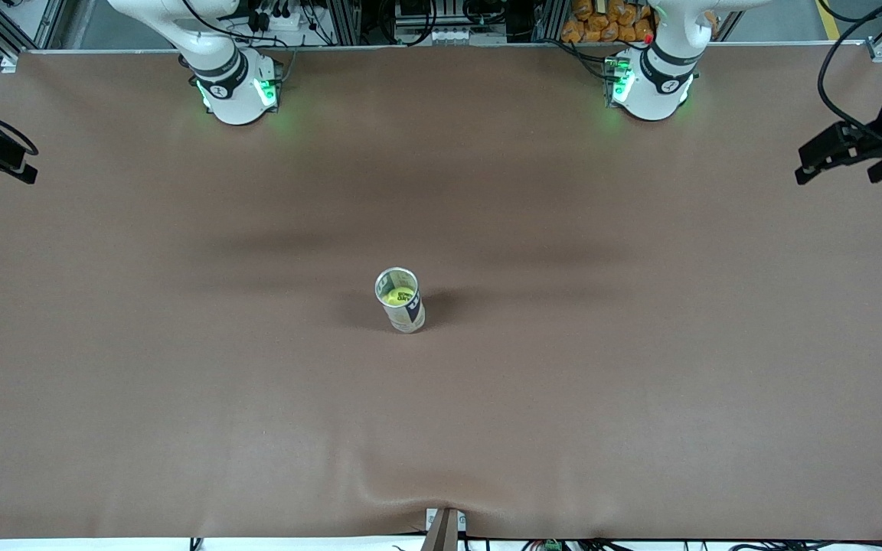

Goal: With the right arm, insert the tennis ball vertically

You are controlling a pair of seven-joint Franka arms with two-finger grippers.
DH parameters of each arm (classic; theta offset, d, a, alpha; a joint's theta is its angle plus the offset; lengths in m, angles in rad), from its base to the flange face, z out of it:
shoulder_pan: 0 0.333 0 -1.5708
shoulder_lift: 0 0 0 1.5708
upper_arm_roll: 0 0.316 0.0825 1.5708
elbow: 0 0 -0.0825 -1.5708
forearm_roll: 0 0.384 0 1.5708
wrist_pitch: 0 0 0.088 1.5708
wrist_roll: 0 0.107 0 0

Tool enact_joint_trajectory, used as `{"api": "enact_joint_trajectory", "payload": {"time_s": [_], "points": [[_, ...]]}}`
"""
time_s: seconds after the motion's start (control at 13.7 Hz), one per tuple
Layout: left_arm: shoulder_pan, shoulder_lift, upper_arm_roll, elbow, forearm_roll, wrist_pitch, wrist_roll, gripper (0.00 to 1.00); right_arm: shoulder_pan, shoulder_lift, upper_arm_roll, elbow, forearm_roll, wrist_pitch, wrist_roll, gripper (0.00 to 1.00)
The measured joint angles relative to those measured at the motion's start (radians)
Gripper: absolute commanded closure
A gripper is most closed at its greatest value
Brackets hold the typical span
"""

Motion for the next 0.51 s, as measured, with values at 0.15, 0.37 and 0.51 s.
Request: {"api": "enact_joint_trajectory", "payload": {"time_s": [0.15, 0.37, 0.51], "points": [[0.0, -0.017, 0.0, -0.011, -0.001, -0.008, 0.0, 0.0, 0.0, 0.0, 0.0, 0.0, 0.0, -0.001, 0.0, 0.0], [-0.004, -0.02, -0.008, -0.016, -0.003, -0.009, -0.002, 0.0, 0.0, 0.0, 0.0, 0.0, 0.0, -0.001, 0.0, 0.0], [-0.006, -0.02, -0.012, -0.016, -0.003, -0.009, -0.017, 0.0, 0.0, 0.0, 0.0, 0.0, 0.0, -0.001, 0.0, 0.0]]}}
